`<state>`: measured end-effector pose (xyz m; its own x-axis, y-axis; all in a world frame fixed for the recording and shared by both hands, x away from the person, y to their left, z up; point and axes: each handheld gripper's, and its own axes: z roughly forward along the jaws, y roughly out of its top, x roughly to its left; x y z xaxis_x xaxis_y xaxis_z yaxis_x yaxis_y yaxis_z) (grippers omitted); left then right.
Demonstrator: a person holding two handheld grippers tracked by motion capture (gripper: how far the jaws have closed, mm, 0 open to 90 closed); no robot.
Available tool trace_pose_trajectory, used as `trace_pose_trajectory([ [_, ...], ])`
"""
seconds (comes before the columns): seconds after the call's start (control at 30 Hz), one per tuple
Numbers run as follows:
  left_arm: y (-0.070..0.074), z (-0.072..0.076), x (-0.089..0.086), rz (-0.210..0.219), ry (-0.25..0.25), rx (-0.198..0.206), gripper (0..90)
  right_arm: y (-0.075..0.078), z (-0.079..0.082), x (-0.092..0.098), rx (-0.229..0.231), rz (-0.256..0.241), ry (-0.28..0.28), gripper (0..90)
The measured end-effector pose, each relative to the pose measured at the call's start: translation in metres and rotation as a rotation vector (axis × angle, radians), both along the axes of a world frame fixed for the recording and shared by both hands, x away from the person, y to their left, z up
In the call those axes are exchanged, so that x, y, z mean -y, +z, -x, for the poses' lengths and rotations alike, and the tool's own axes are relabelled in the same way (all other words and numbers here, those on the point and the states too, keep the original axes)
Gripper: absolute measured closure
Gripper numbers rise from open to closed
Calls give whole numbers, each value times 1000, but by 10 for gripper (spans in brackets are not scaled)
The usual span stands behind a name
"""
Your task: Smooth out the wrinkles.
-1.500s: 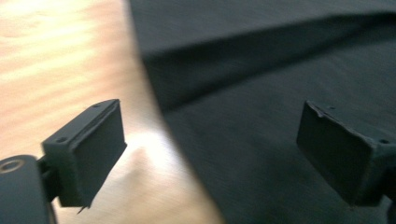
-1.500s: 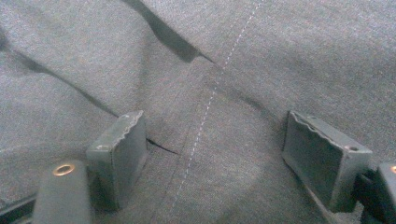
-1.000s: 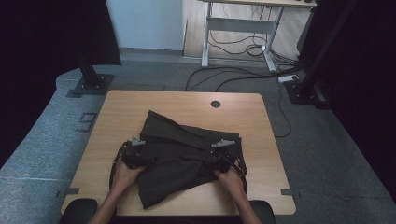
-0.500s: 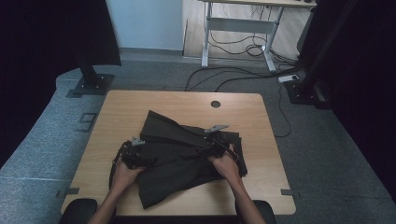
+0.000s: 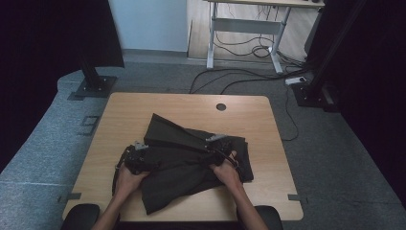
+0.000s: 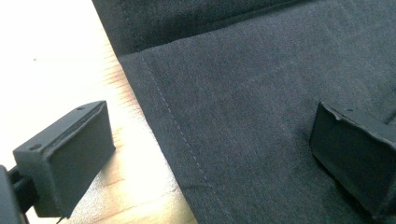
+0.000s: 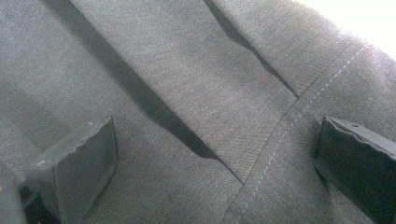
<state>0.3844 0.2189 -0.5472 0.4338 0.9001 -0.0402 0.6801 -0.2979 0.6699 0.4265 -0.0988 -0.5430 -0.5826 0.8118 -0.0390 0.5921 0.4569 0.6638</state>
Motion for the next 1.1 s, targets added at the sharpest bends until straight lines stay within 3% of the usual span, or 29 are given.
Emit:
trace_pose_trajectory([
  [0.07, 0, 1, 0, 2, -2, 7, 74, 0, 2, 0, 3, -1, -6, 0],
  [0.1, 1, 4, 3, 7, -14, 29, 150, 0, 2, 0, 4, -1, -7, 0],
  [0.17, 2, 6, 5, 13, -18, 32, 248, 0, 2, -1, 2, 0, -13, 0],
  [0.33, 6, 4, 9, 5, -6, 2, 302, 0, 4, -2, 5, -1, -26, 0],
  [0.6, 11, 4, 16, 29, -36, -33, 632, -1, 5, -2, 7, -1, -35, 0],
  [0.7, 11, 2, 15, 52, -52, -45, 685, -1, 5, -2, 9, -2, -38, 0],
  [0.83, 10, 0, 10, 102, -59, -56, 740, -1, 6, -2, 12, -6, -41, 0],
  [0.9, 11, -3, 5, 144, -60, -83, 744, -1, 6, -2, 15, -7, -42, 0],
  [0.93, 16, -5, 0, 187, -63, -83, 752, -1, 7, -2, 16, -9, -43, 0],
  [0.97, 16, -5, 0, 187, -63, -83, 755, -1, 7, -2, 16, -9, -43, 0],
  [1.03, 29, -5, -4, 238, -70, -60, 758, -1, 7, -2, 17, -9, -45, 0],
  [1.1, 46, -5, -3, 261, -91, -28, 761, -1, 7, -3, 17, -9, -47, 0],
])
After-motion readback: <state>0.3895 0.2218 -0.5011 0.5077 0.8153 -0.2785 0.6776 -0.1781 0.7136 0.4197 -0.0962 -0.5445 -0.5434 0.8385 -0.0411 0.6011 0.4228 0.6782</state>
